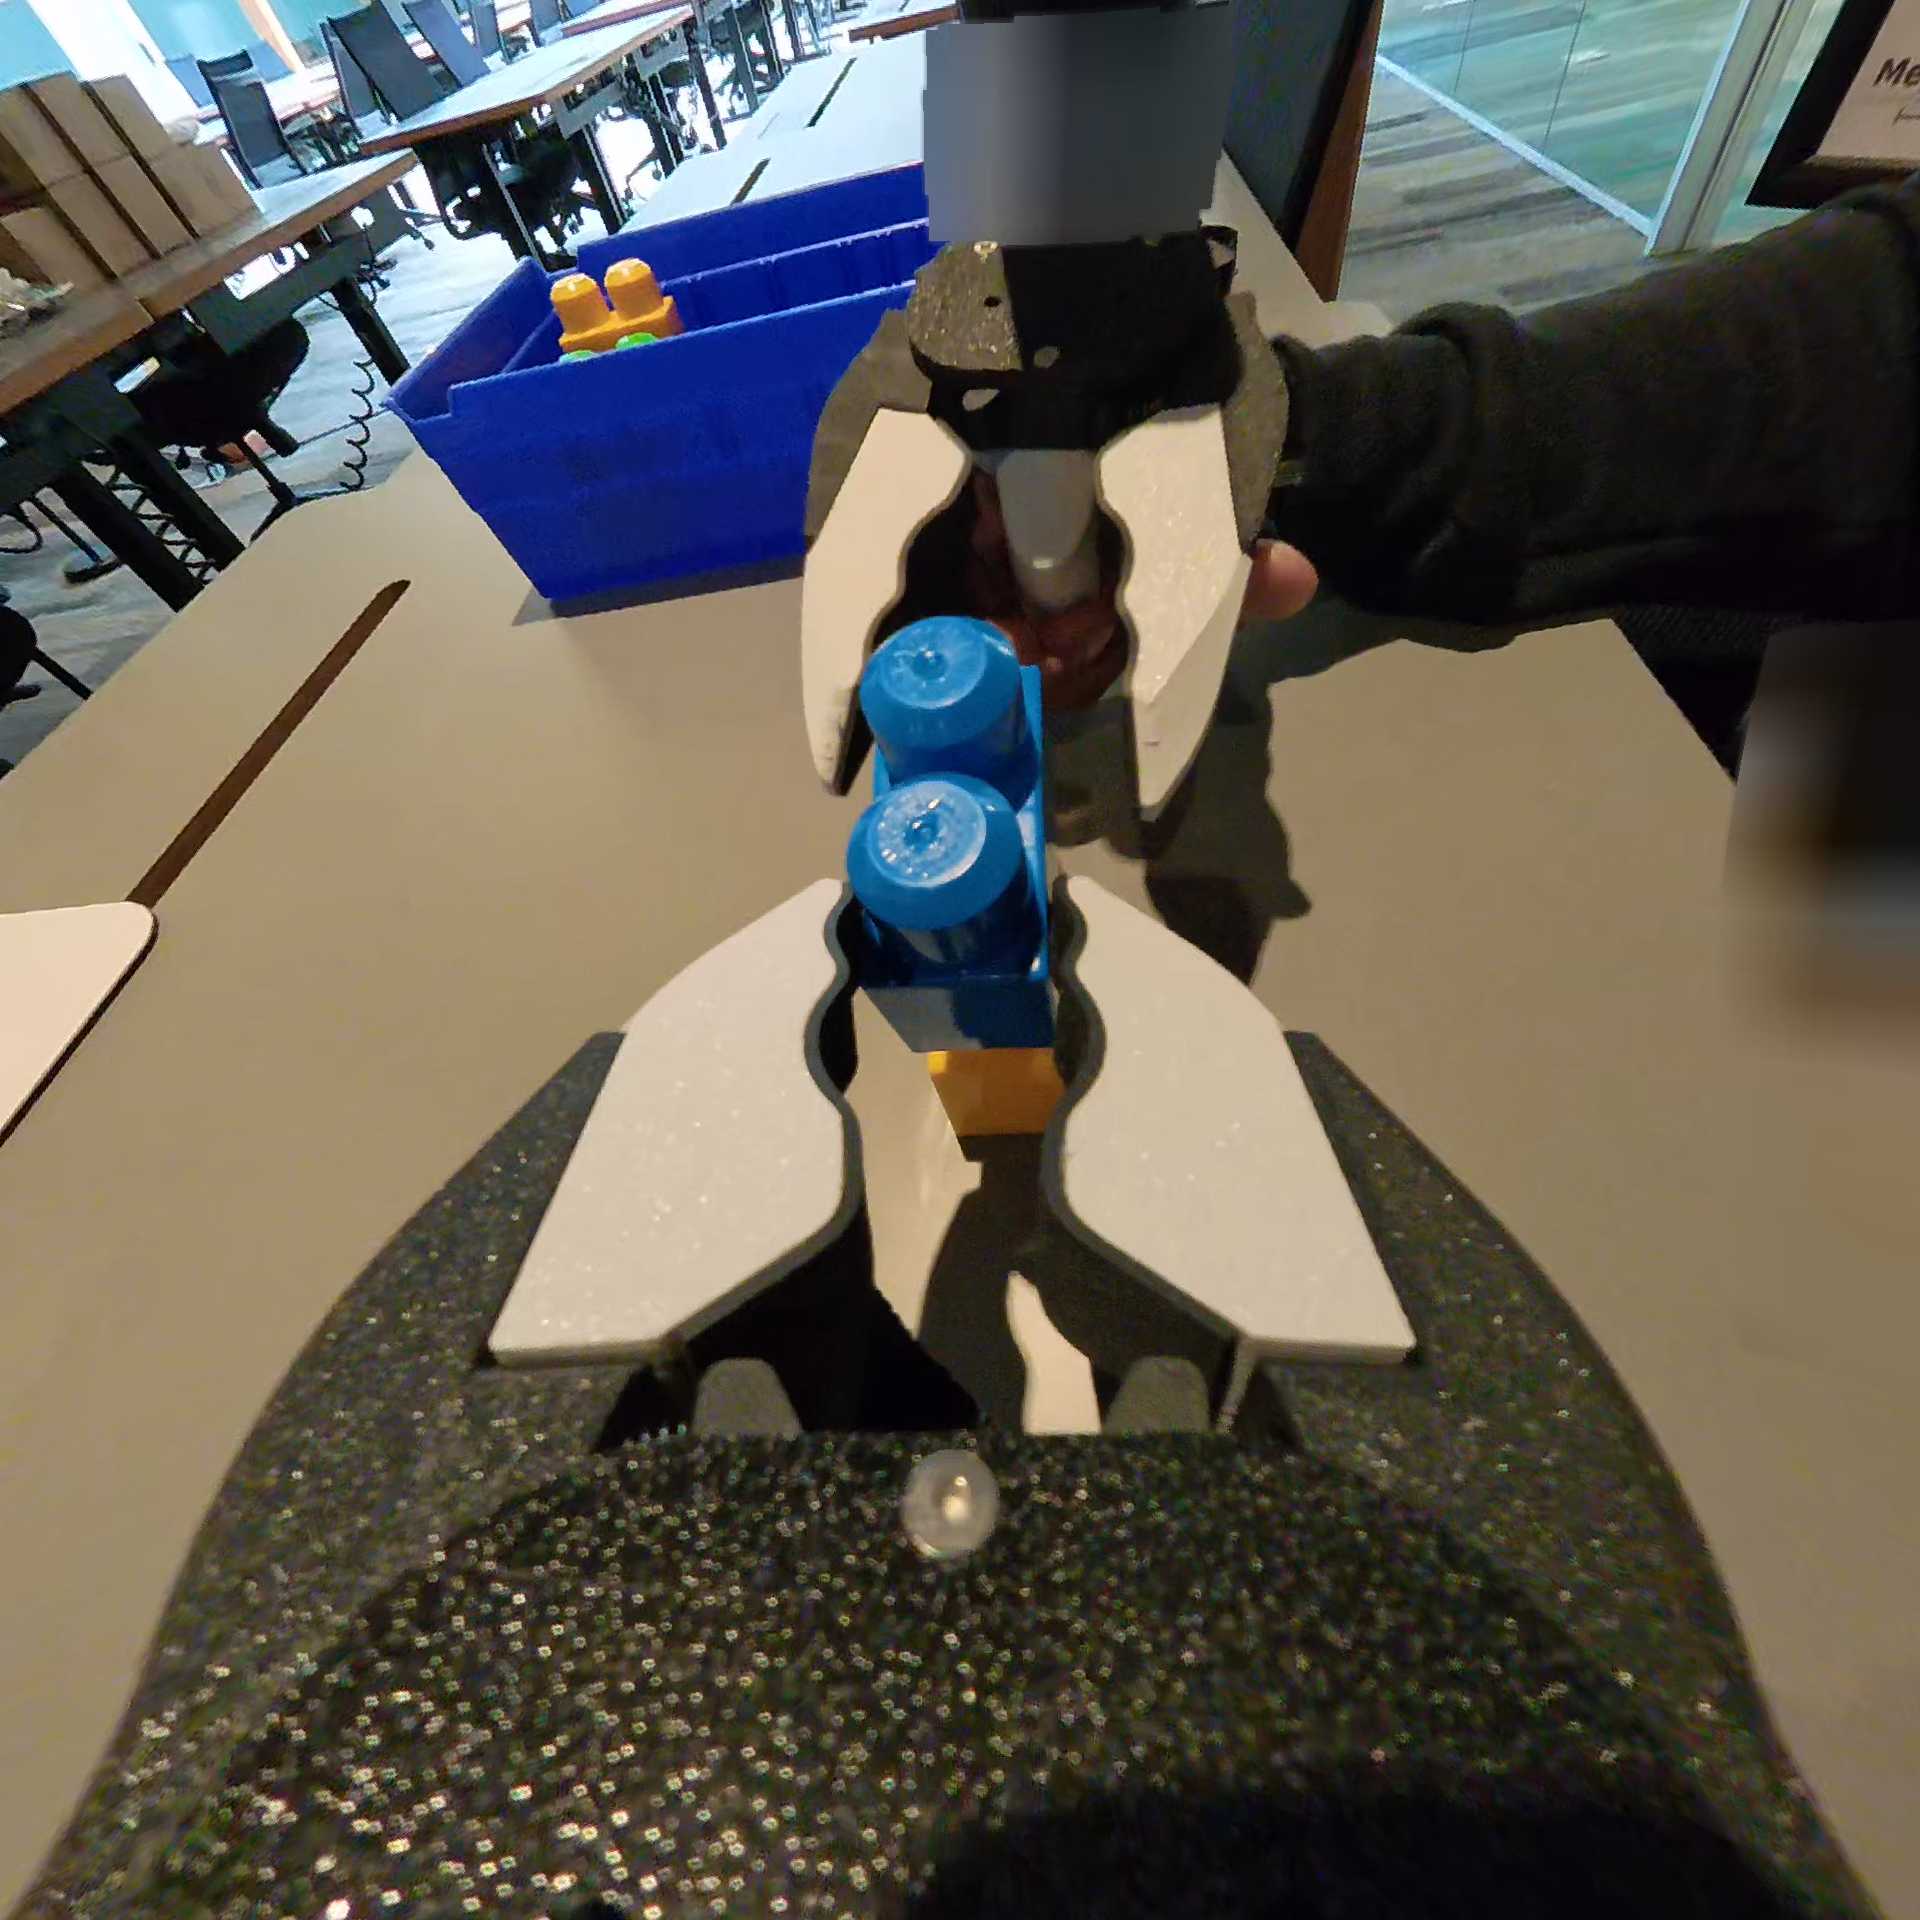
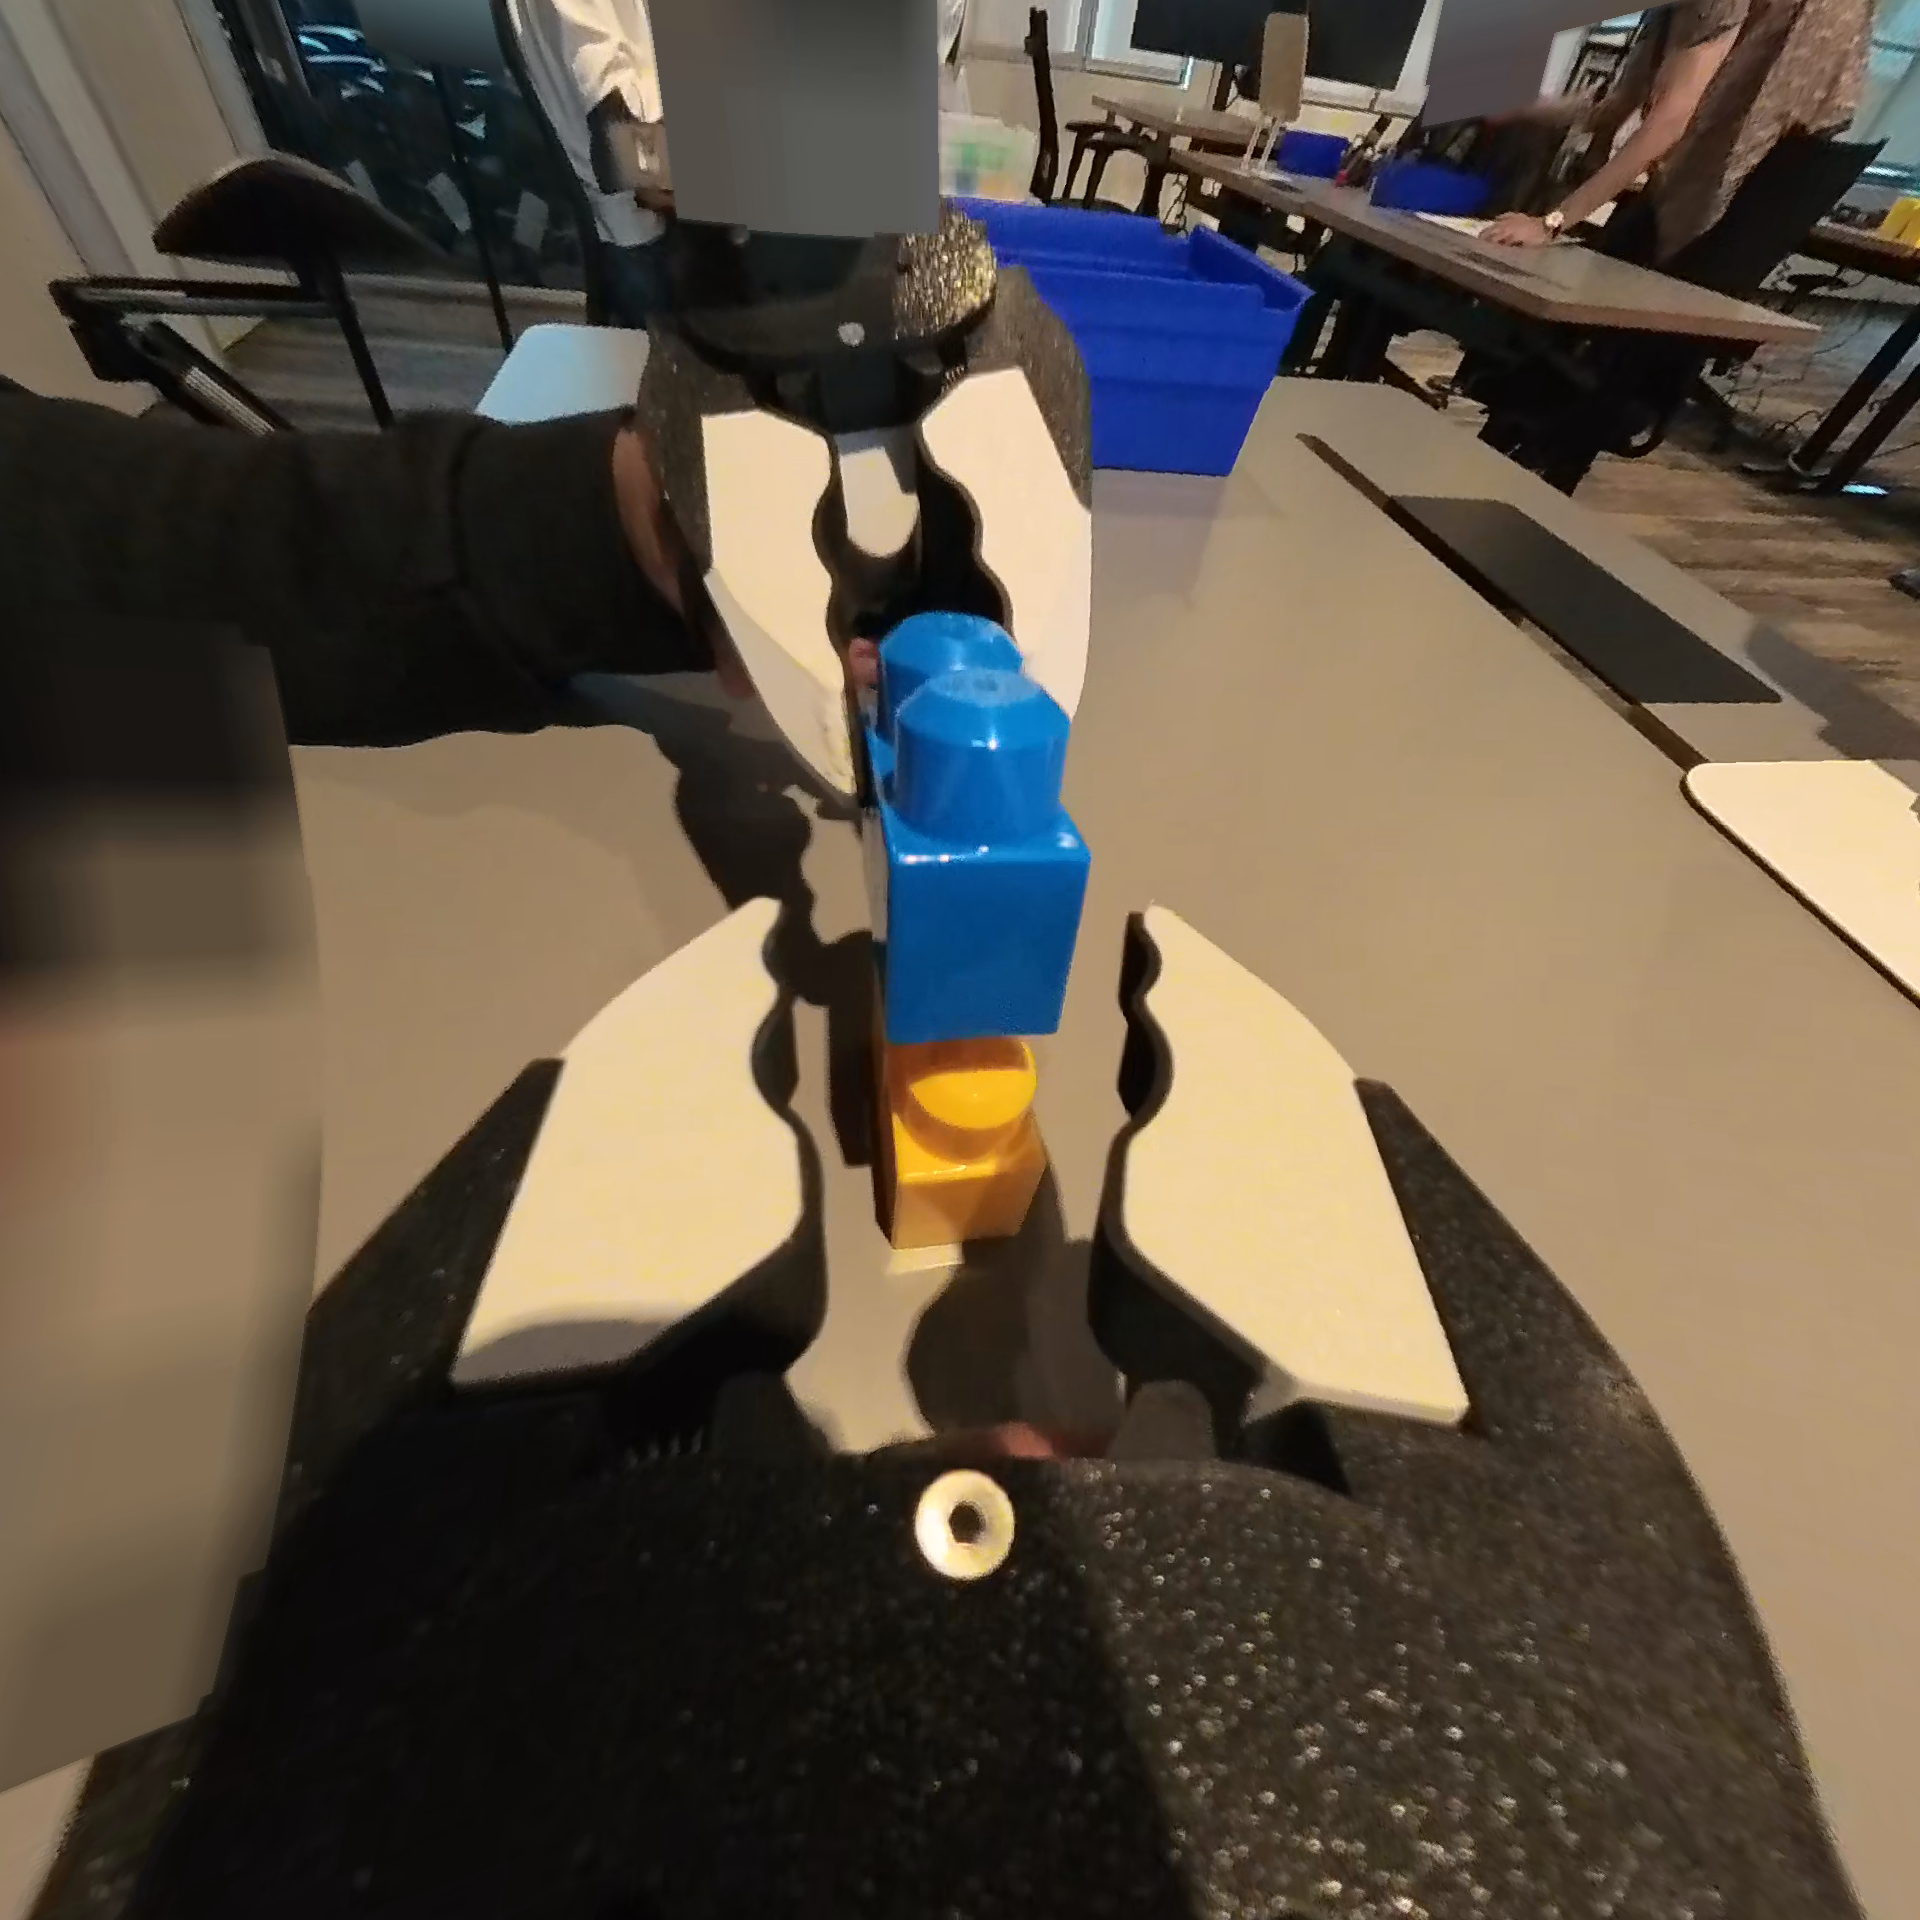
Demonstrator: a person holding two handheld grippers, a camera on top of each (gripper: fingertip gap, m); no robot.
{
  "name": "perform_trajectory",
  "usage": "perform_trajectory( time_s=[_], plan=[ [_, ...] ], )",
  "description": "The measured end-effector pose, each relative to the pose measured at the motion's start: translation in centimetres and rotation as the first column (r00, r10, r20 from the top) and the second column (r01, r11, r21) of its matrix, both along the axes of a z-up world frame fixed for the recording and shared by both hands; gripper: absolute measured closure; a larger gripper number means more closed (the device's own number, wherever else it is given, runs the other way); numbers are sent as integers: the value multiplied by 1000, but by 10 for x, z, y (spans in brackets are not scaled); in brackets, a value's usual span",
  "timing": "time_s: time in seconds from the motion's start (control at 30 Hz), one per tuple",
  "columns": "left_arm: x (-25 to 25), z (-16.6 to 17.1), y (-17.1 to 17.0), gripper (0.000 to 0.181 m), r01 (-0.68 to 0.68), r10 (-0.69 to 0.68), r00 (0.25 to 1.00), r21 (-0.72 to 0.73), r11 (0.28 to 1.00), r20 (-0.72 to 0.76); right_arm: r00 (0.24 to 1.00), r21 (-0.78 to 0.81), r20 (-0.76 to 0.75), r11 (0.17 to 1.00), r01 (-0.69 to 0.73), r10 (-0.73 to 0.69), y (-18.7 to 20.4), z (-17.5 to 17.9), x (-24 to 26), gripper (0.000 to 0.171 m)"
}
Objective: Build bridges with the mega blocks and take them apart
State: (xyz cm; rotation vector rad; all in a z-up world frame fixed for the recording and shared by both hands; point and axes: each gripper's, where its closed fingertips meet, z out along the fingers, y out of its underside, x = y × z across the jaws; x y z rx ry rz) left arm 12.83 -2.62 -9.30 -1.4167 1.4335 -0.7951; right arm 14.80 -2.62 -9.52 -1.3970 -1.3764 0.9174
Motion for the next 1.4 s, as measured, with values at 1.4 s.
perform_trajectory(
  time_s=[1.4],
  plan=[
    [8, -20, 6, 148, -50, 45, 993, -49, 998, -111, 988, -23, 157, 1000, 20, -16, 7, -30, 17, 114]
  ],
)
